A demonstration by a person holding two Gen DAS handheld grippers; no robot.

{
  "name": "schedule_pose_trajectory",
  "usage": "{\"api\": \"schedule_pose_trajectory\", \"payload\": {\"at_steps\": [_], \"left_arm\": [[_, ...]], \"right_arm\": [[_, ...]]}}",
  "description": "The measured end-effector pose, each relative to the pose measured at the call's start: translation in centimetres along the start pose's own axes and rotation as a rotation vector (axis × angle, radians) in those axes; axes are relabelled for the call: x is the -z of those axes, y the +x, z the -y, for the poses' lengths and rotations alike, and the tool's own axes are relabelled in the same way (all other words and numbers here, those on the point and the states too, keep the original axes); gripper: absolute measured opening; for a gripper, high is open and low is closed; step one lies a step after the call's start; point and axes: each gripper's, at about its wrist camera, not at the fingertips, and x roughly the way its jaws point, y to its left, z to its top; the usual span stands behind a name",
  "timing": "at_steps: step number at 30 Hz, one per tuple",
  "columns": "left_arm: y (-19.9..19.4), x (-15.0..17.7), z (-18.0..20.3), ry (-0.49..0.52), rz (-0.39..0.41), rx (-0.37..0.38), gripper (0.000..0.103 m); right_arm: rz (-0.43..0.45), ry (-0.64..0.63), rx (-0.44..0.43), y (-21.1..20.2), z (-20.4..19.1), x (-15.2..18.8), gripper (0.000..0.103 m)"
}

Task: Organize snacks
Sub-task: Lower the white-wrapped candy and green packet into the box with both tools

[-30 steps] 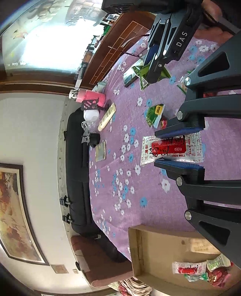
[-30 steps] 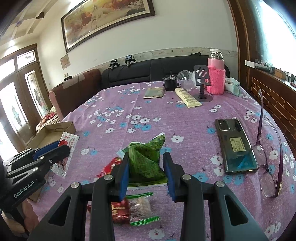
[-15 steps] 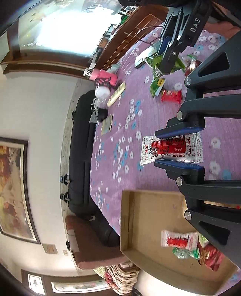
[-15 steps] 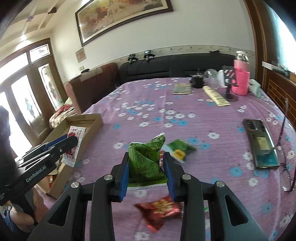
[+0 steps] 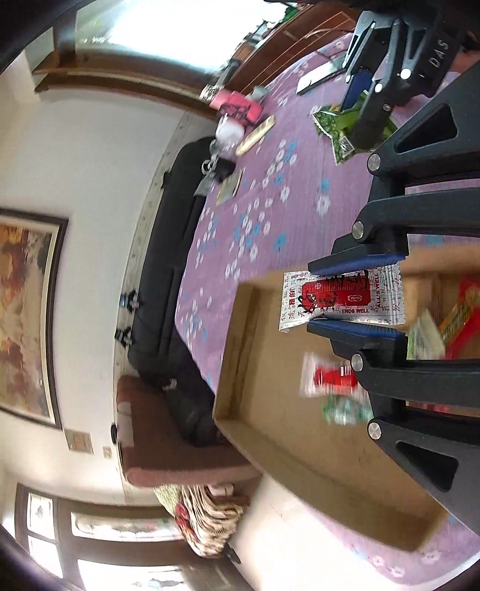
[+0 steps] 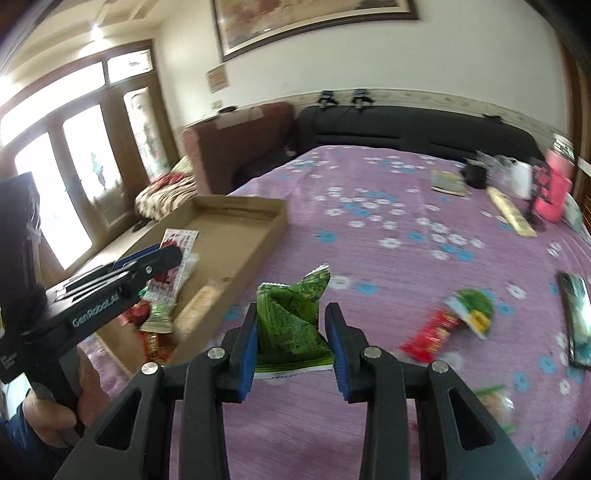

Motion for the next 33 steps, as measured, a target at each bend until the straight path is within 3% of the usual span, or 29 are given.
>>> {"api": "schedule_pose_trajectory", "payload": {"at_steps": [6,11,13,15,18,22,33], "left_arm": [[-0.3,0.5,-3.7,-0.043,0.000,-0.070,0.026],[0.0,0.5,-5.7,-0.090,-0.013,-0.087,0.026],[0.7,0.4,-6.1,-0.084,-0.037,-0.114,0.026],[1.4,0.4,-6.8,-0.113,-0.081,-0.088,0.026],[2.4,0.5,-8.0,-0.168,-0.137,-0.054,0.026],[2.8,0.5,-8.3,-0.198,-0.151,-0.026,0.026],[2.2,0.6,-6.2,-0.085,-0.109,-0.079,0.026]], "right_arm": [[-0.036,-0.073,-0.061,2.3,-4.3,-0.5,0.034],[-0.059,-0.123,-0.105,3.8,-7.5,-0.6,0.034],[-0.071,-0.143,-0.129,4.7,-8.8,-0.7,0.034],[-0.085,-0.163,-0.139,5.7,-9.9,-0.7,0.034],[-0.119,-0.168,-0.150,7.1,-10.6,-0.3,0.034],[-0.121,-0.158,-0.167,7.9,-10.3,0.2,0.034],[-0.143,-0.070,-0.233,8.6,-8.6,0.2,0.034]]}}
